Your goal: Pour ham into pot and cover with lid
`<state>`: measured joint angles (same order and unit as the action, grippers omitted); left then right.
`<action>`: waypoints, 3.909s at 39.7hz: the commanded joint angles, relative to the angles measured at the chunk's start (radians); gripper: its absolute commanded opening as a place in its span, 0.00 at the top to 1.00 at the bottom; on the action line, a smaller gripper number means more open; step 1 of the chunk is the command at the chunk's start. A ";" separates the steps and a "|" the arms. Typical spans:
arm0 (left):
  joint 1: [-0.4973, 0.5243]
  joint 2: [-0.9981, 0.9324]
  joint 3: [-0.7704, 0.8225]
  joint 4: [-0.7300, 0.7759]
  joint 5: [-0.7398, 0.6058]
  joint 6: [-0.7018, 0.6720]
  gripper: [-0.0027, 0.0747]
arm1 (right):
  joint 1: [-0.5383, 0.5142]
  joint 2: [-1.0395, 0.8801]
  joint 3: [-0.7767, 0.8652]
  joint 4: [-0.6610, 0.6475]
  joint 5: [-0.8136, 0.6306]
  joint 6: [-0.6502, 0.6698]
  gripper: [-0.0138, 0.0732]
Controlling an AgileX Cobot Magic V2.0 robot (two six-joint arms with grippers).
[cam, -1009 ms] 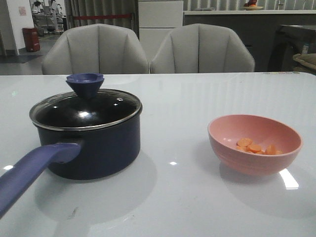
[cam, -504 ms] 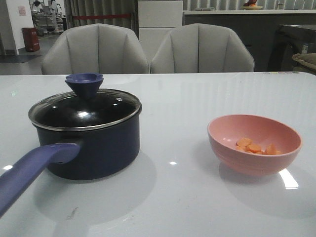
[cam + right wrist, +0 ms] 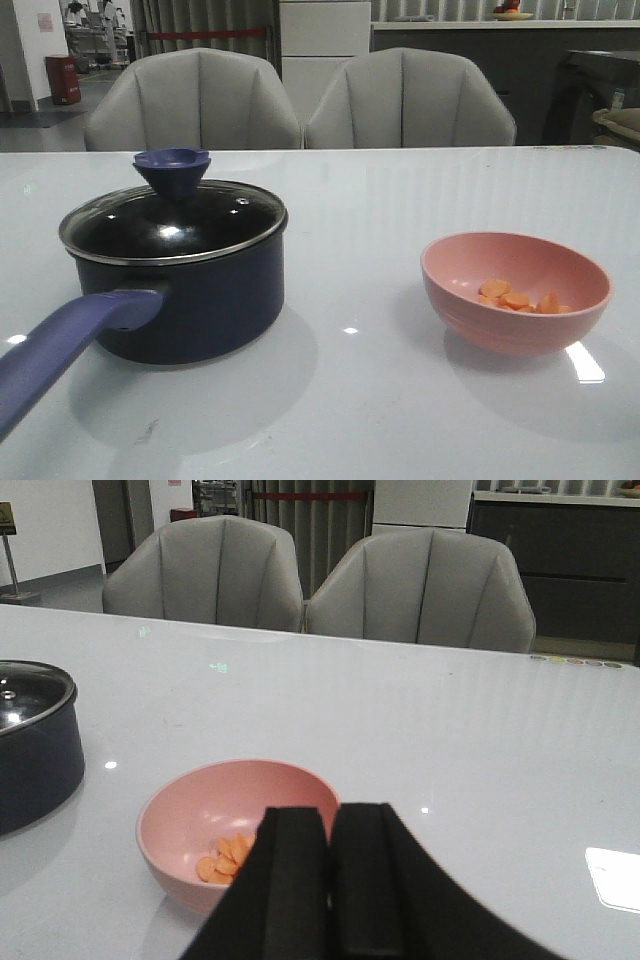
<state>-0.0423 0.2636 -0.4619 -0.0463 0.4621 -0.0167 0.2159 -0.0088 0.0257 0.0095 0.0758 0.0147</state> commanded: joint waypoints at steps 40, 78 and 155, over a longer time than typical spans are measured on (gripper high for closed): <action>-0.003 0.204 -0.105 -0.087 -0.037 0.000 0.25 | -0.008 -0.019 0.010 -0.009 -0.085 0.003 0.68; -0.237 1.086 -0.787 -0.099 0.400 -0.130 0.18 | -0.008 -0.020 0.010 -0.009 -0.085 0.003 0.68; -0.432 1.656 -1.253 0.014 0.790 -0.525 0.77 | -0.008 -0.021 0.010 -0.009 -0.085 0.003 0.68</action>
<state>-0.4715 1.9459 -1.6991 -0.0146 1.1699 -0.5420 0.2149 -0.0088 0.0257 0.0095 0.0758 0.0147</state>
